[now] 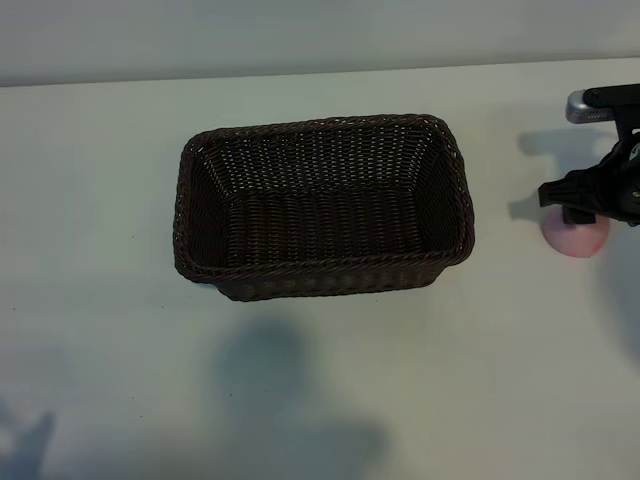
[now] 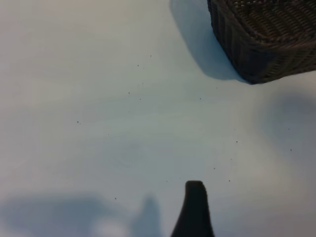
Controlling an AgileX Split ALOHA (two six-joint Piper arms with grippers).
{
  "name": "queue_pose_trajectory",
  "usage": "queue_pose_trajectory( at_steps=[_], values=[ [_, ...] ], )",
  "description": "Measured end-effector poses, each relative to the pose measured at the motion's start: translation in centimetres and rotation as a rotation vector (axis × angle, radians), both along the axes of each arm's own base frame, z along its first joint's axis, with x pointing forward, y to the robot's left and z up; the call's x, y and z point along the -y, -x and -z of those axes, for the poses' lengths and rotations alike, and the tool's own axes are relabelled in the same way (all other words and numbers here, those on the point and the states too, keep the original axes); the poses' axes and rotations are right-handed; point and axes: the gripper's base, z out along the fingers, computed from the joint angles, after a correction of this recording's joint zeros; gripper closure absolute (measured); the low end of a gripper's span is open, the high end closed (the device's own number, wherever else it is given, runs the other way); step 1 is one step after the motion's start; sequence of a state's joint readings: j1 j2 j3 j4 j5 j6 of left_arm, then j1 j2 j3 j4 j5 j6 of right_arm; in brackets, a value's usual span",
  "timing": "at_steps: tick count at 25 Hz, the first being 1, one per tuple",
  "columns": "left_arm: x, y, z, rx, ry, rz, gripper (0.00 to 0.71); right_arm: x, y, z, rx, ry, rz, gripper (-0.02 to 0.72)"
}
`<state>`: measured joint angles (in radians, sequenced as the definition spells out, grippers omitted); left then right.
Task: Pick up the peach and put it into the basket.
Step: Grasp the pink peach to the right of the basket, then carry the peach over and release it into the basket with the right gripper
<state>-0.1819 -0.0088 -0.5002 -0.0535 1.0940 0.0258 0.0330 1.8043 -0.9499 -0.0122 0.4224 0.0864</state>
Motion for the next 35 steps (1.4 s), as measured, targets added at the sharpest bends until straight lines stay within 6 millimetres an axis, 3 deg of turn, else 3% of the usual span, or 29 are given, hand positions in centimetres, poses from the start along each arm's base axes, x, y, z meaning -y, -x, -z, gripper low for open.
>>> queue_pose_trajectory(
  at_steps=[3,6,11,13,19,26,28,32,35],
  values=[
    [0.0,0.0,0.0,-0.001,0.003,-0.002,0.112,0.0,-0.1,0.7,-0.014,-0.002,-0.015,0.132],
    [0.0,0.0,0.0,-0.001,0.004,-0.003,0.112,-0.1,-0.1,1.0,-0.021,-0.004,-0.017,0.210],
    [0.0,0.0,0.0,-0.001,0.004,-0.003,0.112,-0.1,-0.3,1.0,-0.016,-0.013,-0.006,0.568],
    [0.0,0.0,0.0,-0.001,0.004,-0.003,0.112,-0.1,-0.3,0.9,-0.011,-0.015,-0.002,0.637],
    [0.0,0.0,0.0,-0.001,0.004,-0.003,0.112,-0.1,-0.3,-1.6,-0.024,-0.020,0.002,0.658],
    [0.0,0.0,0.0,-0.001,0.004,-0.003,0.112,-0.2,-0.8,-10.2,0.018,-0.027,-0.004,0.658],
    [0.0,0.0,0.0,-0.001,0.004,-0.003,0.112,-0.2,-0.8,-11.8,0.009,-0.024,-0.014,0.658],
    [0.0,0.0,0.0,-0.001,0.004,-0.003,0.112,-0.4,-0.8,-13.4,-0.017,-0.032,-0.027,0.658],
    [0.0,0.0,0.0,-0.001,0.004,-0.003,0.112,-1.8,-0.7,-14.0,-0.027,-0.051,-0.084,0.658]
  ],
)
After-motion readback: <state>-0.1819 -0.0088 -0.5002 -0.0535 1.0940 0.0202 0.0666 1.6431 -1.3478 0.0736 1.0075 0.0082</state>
